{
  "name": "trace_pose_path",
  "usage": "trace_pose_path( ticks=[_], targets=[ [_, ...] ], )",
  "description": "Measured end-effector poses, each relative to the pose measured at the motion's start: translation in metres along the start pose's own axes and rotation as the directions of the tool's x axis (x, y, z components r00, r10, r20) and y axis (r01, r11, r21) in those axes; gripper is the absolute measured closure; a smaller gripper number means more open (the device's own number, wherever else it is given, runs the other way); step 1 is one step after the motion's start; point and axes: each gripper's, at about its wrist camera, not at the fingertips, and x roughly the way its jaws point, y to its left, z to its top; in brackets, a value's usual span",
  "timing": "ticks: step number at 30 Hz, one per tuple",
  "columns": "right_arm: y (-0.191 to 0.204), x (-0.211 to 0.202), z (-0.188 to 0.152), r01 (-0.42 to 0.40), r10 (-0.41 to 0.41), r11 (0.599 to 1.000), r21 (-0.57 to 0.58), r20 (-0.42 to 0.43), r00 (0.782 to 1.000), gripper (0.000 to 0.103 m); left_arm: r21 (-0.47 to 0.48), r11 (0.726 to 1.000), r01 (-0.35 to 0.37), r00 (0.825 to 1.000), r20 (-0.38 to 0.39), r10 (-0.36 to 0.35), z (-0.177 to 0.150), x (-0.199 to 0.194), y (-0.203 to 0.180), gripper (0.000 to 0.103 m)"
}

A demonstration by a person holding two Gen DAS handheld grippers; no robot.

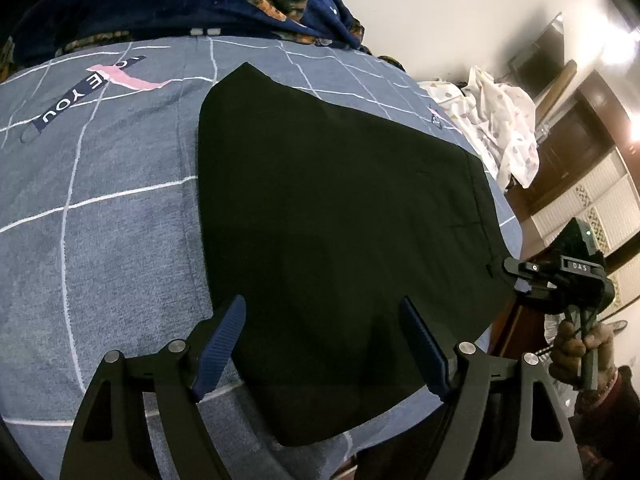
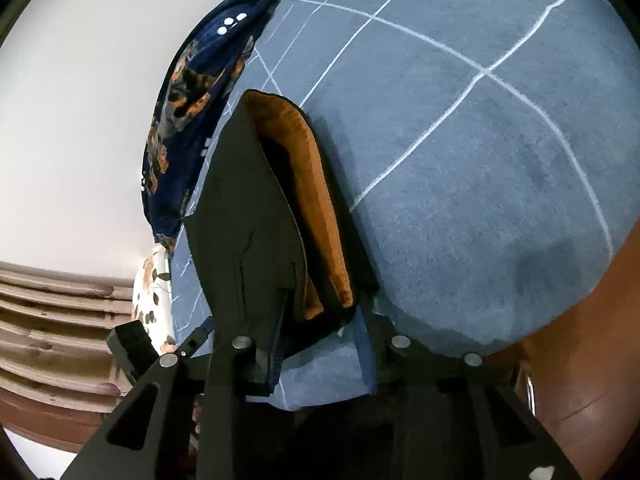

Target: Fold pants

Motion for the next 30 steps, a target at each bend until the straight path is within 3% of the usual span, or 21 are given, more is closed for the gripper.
trace_pose_path(
  ticks=[4,7,9,10,12,14,17,24,27,30],
  targets=[
    [-0.001,-0.001,0.0,-0.045,0.045,0.999,0.02,-0.009,0.999,0.079,0.003,1.0,-0.014,1.0,-0.003,0.014,0.0,-0.001,0.0,0.023],
    [0.014,-0.006,0.004,-0.171,0.171,0.985,0.029,0.0,0.985,0.081,-0.041,0.999,-0.005,1.0,0.012,0.005,0.003,-0.006,0.005,0.023],
    [0.031,-0.015,0.008,-0.324,0.324,0.946,-0.004,0.029,0.945,0.082,-0.081,0.997,0.004,1.0,0.019,-0.002,0.003,-0.007,0.011,0.023],
    [0.036,-0.018,0.01,-0.355,0.356,0.934,-0.028,0.039,0.934,0.084,-0.095,0.995,-0.001,1.0,0.012,0.003,0.004,-0.006,0.014,0.023],
    [0.031,-0.014,0.017,-0.248,0.251,0.967,-0.061,0.045,0.967,0.084,-0.116,0.993,-0.035,0.999,0.0,0.035,0.004,-0.003,0.019,0.023],
    [0.002,0.002,0.021,-0.194,0.194,0.98,0.044,0.007,0.981,0.084,-0.125,0.992,-0.021,1.0,0.008,0.022,0.003,-0.003,0.022,0.023],
    [-0.023,0.012,0.02,-0.203,0.207,0.97,0.132,-0.017,0.978,0.084,-0.115,0.993,-0.028,1.0,0.006,0.029,0.003,-0.002,0.02,0.022],
    [-0.011,0.001,0.017,-0.217,0.219,0.967,0.136,-0.006,0.976,0.084,-0.087,0.995,-0.047,0.999,-0.004,0.046,0.004,0.001,0.015,0.021],
    [-0.009,0.001,0.012,-0.149,0.151,0.982,0.119,-0.013,0.988,0.085,-0.088,0.995,-0.04,0.999,0.002,0.04,0.003,0.001,0.016,0.021],
    [-0.023,0.008,0.015,-0.154,0.16,0.975,0.163,-0.025,0.987,0.087,-0.075,0.996,-0.045,0.999,0.003,0.045,0.002,0.001,0.015,0.021]
  ],
)
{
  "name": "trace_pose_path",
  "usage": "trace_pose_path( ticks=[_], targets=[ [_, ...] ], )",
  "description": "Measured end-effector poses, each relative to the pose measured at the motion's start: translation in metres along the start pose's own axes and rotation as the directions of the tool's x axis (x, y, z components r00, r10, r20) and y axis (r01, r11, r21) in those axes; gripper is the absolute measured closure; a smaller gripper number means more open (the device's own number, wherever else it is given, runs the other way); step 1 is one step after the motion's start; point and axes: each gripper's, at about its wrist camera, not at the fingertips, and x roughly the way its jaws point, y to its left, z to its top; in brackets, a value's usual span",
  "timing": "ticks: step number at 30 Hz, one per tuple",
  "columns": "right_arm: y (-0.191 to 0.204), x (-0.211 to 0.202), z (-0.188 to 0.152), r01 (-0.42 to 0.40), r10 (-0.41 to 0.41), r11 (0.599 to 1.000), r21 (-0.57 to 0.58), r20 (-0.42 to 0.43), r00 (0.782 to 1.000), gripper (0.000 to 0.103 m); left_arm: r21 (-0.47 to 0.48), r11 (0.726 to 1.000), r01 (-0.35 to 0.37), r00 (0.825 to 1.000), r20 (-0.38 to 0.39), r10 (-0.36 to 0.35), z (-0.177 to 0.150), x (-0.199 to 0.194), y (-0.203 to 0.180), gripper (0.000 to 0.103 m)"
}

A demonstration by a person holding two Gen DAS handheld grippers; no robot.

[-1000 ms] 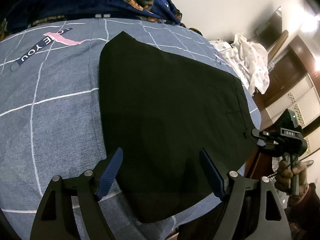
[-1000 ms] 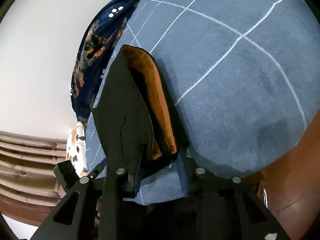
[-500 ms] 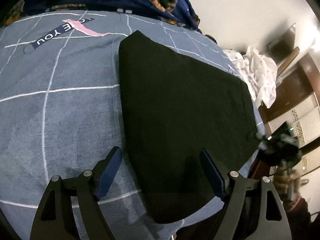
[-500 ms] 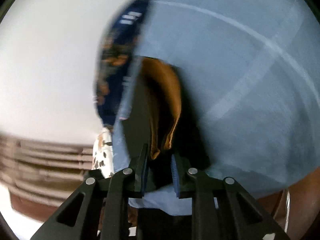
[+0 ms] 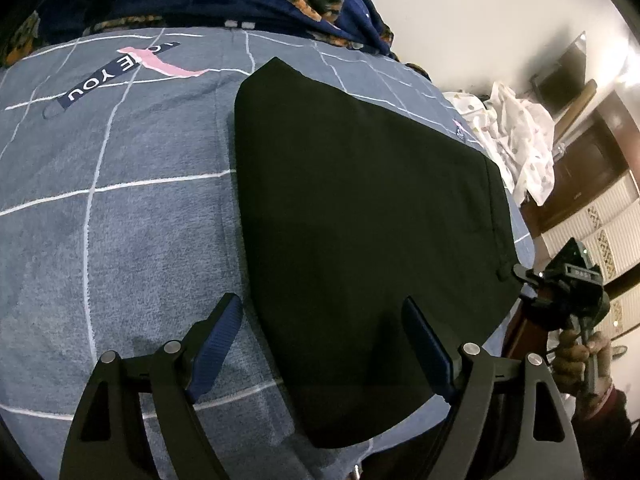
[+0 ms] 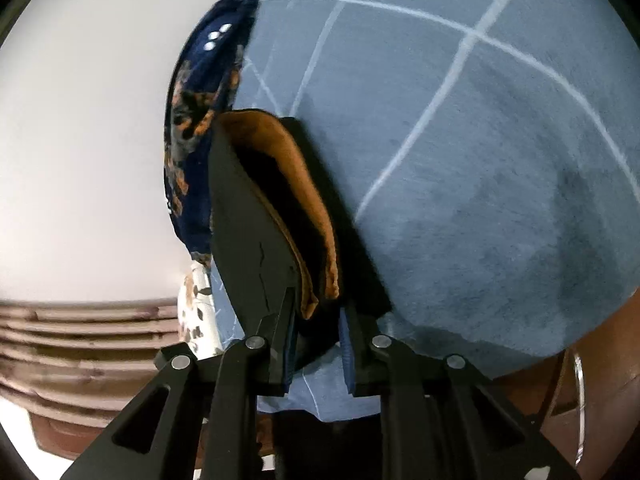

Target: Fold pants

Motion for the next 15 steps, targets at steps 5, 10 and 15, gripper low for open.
trace_pose_path(
  ticks=[5,10,15],
  targets=[
    [0.009,-0.001,-0.001,0.025,-0.025,0.999,-0.026,0.01,1.0,0.082,0.024,1.0,-0.01,1.0,0.008,0.01,-0.002,0.001,-0.003,0.019],
    [0.044,-0.002,-0.004,0.187,-0.174,0.957,-0.222,0.077,0.982,0.069,0.035,0.999,-0.016,1.0,0.013,0.016,-0.004,0.002,-0.004,0.019],
    [0.058,-0.001,0.001,0.308,-0.274,0.894,-0.325,0.148,0.95,0.053,0.041,0.999,-0.008,1.0,0.019,0.007,-0.006,0.001,-0.003,0.017]
  ],
)
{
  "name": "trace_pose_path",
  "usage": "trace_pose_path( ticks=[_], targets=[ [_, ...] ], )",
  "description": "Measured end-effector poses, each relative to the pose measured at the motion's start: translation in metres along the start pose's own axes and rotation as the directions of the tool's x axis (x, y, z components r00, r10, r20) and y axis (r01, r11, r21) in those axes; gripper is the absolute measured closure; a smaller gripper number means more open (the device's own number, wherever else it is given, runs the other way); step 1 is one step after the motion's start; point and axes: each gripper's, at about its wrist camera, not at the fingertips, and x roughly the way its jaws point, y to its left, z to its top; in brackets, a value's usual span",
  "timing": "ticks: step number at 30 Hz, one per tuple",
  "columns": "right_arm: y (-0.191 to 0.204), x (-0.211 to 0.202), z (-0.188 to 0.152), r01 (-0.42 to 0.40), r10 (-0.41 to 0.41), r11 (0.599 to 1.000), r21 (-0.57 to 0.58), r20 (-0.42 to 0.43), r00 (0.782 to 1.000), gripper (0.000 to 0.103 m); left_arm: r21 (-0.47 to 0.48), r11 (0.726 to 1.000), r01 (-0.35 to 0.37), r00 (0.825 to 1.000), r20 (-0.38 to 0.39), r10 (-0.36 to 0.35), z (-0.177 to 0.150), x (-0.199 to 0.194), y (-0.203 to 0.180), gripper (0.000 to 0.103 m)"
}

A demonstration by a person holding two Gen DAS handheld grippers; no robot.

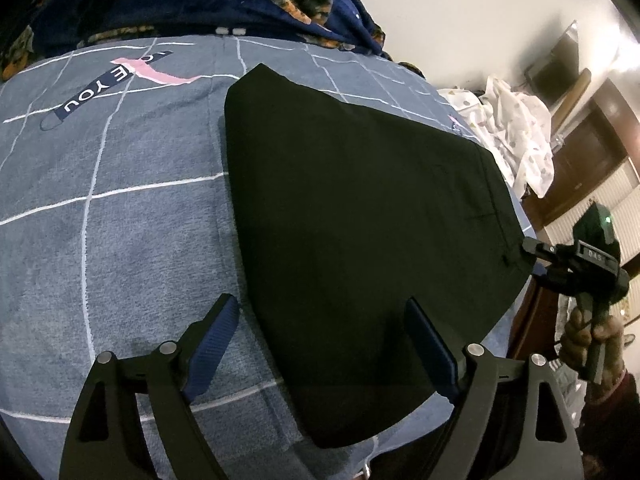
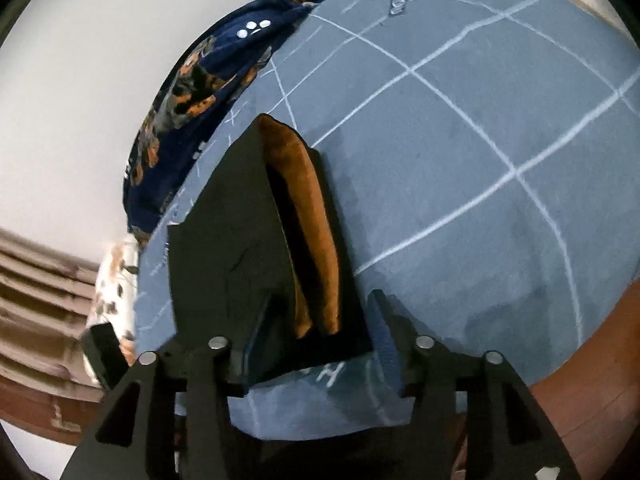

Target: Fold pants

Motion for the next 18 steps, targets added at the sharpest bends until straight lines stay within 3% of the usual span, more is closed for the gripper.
trace_pose_path(
  ticks=[3,6,13,18],
  targets=[
    [-0.006,0.013,0.009,-0.009,0.009,1.0,0.002,-0.026,1.0,0.052,0.021,1.0,-0.006,1.0,-0.002,0.006,0.0,0.001,-0.003,0.016],
    [-0.012,0.028,0.018,-0.076,0.078,0.997,0.027,-0.06,0.995,0.052,0.039,0.999,-0.01,1.0,-0.006,0.01,0.0,0.002,-0.005,0.016],
    [-0.013,0.05,0.032,-0.233,0.236,0.972,0.036,-0.163,0.958,0.049,0.056,0.998,-0.016,1.0,-0.026,0.017,0.003,0.005,-0.007,0.012],
    [-0.007,0.057,0.03,-0.274,0.263,0.962,-0.016,-0.223,0.939,0.049,0.101,0.993,-0.059,0.997,-0.039,0.063,0.003,0.009,-0.014,0.012]
  ],
)
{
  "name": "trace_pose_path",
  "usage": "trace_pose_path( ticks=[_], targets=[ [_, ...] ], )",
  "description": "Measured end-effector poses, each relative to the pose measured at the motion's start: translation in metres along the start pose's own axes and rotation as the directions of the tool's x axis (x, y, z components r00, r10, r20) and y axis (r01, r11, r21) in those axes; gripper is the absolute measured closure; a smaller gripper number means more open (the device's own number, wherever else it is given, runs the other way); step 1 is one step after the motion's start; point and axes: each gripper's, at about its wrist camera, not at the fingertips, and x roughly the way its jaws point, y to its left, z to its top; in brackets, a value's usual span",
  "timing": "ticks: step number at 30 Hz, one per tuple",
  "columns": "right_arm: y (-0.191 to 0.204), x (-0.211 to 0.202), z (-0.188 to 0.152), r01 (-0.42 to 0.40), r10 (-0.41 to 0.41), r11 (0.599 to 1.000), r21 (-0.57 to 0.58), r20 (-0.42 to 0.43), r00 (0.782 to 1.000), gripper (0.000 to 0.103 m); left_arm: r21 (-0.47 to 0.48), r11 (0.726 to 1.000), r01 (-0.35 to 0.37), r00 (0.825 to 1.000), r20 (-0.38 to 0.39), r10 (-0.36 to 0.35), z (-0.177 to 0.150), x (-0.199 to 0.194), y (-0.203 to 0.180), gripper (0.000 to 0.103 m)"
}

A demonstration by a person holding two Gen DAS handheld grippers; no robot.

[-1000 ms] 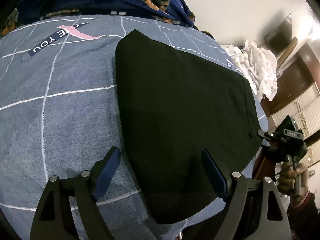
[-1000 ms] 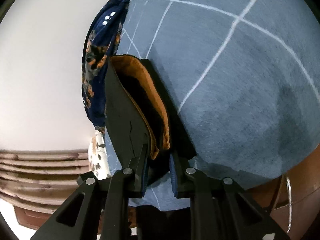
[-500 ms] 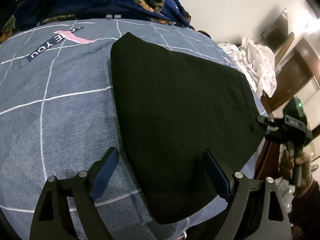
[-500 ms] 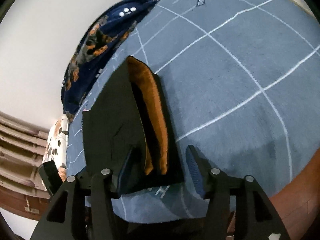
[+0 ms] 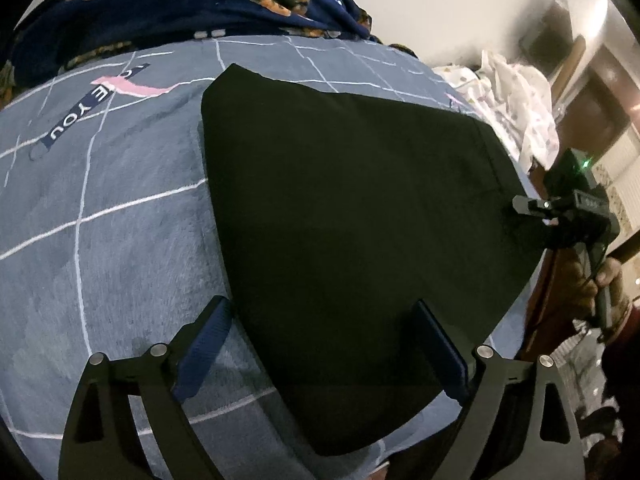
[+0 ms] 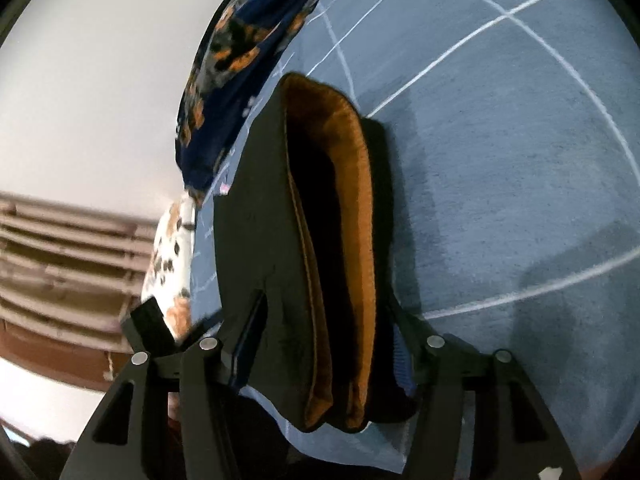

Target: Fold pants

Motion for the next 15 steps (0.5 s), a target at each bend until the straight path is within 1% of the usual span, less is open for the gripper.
trace_pose_path(
  ticks=[3,7,12,15],
  targets=[
    [-0.0048,0.0006,0.0047,-0.003,0.004,1.0,0.021,-0.023,1.0,0.054,0.019,1.0,-0.018,1.0,-0.005,0.018,0.0005,0.0021,-0.0032,0.012],
    [-0.0066,0.0016,0.0078,-0.013,0.014,1.0,0.019,-0.04,0.999,0.054,0.032,0.999,-0.029,1.0,-0.007,0.029,0.0017,0.0033,-0.0034,0.011],
    [-0.005,0.0039,0.0099,-0.017,0.018,1.0,0.008,-0.039,0.999,0.052,0.055,0.997,-0.048,0.999,-0.011,0.049,0.0048,0.0064,-0.0068,0.011],
    [-0.0056,0.0045,0.0108,-0.021,0.022,1.0,0.007,-0.041,0.999,0.051,0.069,0.996,-0.057,0.998,-0.015,0.059,0.0074,0.0091,-0.0078,0.009]
  ],
)
